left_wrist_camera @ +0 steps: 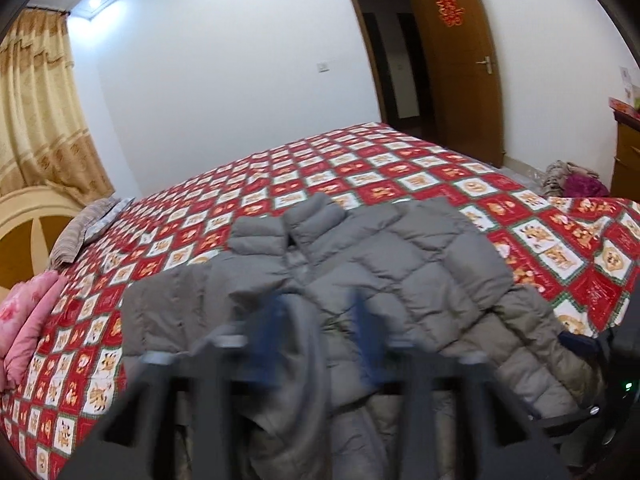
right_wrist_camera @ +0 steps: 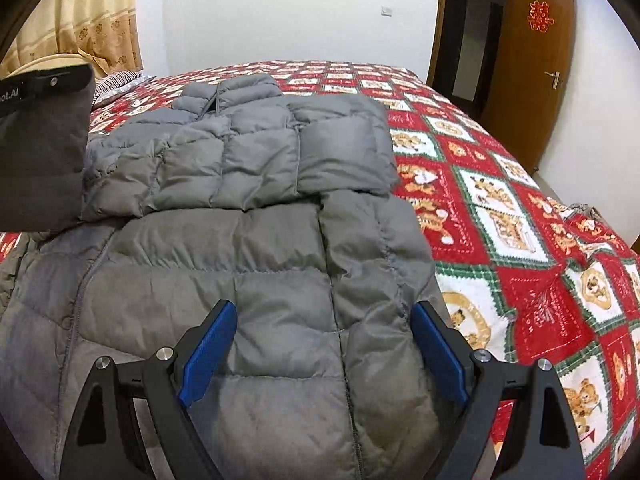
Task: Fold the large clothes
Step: 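Fold the held sleeve across the jacket front and open the left tool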
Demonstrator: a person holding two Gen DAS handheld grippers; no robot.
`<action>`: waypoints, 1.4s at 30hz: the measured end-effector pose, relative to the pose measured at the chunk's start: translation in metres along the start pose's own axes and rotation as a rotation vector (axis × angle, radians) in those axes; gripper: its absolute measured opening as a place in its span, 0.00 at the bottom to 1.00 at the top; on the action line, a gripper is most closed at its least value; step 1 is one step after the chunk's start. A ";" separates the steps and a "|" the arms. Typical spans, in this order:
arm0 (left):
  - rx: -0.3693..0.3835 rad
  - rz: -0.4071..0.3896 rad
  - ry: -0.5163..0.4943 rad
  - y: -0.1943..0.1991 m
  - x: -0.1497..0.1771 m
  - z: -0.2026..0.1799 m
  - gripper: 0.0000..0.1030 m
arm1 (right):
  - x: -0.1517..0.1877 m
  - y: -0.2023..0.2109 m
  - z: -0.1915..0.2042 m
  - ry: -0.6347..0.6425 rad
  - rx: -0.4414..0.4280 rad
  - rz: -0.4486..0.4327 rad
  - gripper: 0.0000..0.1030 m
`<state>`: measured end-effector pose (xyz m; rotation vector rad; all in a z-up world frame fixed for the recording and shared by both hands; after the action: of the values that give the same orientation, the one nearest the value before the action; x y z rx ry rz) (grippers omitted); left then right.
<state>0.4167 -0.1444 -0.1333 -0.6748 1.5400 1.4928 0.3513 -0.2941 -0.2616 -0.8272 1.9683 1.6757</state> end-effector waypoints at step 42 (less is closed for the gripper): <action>-0.229 0.167 0.247 -0.026 0.092 0.202 1.00 | -0.077 -0.026 0.054 -0.097 -0.340 0.000 0.11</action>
<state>0.4373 0.0657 -0.2068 -0.9099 1.6571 1.7833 0.4221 -0.2308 -0.2393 -0.8422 1.6432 2.0435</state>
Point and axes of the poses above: each gripper's, at about its wrist camera, not at the fingertips, and y roughly against the way its jaws point, z to its left, x to its underside, the point moved 9 cm from there along -y, roughly the way its jaws point, and after that the axes turned 10 degrees about y, right-handed, at the moved point
